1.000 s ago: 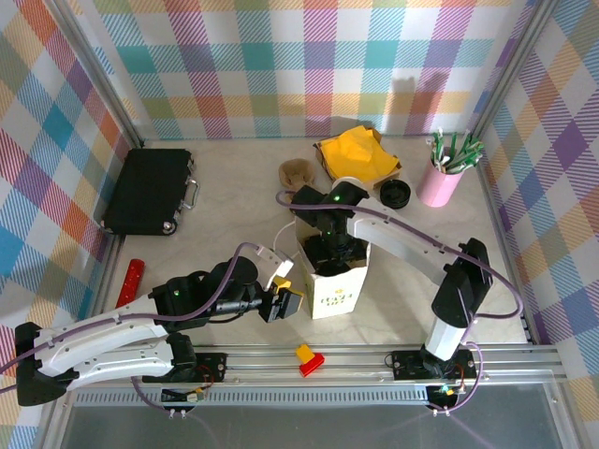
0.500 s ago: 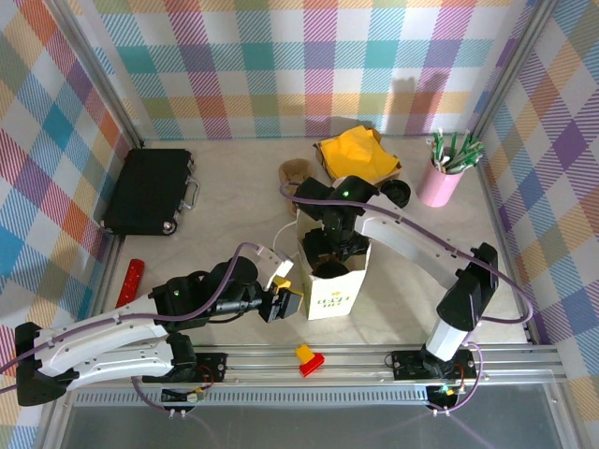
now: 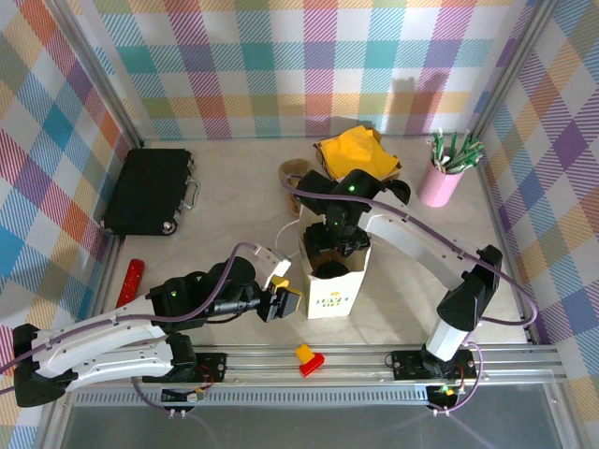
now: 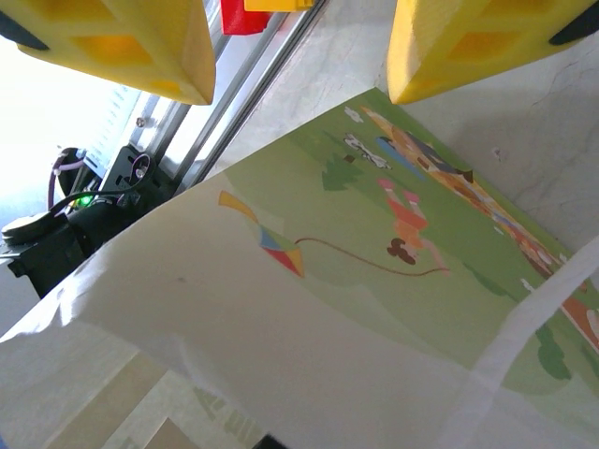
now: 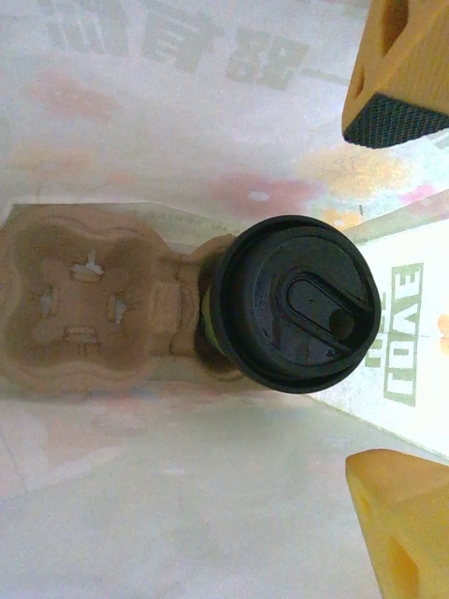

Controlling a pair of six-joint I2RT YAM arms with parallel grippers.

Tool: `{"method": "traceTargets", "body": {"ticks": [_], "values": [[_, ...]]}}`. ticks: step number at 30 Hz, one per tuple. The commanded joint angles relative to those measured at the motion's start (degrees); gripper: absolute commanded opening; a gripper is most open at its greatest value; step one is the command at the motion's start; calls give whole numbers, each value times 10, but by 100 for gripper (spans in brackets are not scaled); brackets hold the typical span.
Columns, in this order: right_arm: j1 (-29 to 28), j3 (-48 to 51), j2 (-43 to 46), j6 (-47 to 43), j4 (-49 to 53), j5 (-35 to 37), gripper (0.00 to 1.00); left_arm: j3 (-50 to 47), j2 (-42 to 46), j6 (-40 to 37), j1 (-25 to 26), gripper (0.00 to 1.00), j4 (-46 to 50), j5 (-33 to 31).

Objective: Pack the takeout coffee

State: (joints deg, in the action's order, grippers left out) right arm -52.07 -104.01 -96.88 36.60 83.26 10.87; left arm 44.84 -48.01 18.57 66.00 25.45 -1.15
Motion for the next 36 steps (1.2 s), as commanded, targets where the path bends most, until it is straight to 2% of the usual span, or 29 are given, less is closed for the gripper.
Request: {"method": "traceTargets", "body": {"ticks": [1,18,36], "values": [[0,-20,27,-10,19,-1,85,5,10,-4,7,51,4,-9],[0,-61,52,-21,16,-17,84,7,12,-5,7,51,7,-13],[0,-83,109,-28,-32,-55,81,12,11,-7,7,51,14,-23]]}}
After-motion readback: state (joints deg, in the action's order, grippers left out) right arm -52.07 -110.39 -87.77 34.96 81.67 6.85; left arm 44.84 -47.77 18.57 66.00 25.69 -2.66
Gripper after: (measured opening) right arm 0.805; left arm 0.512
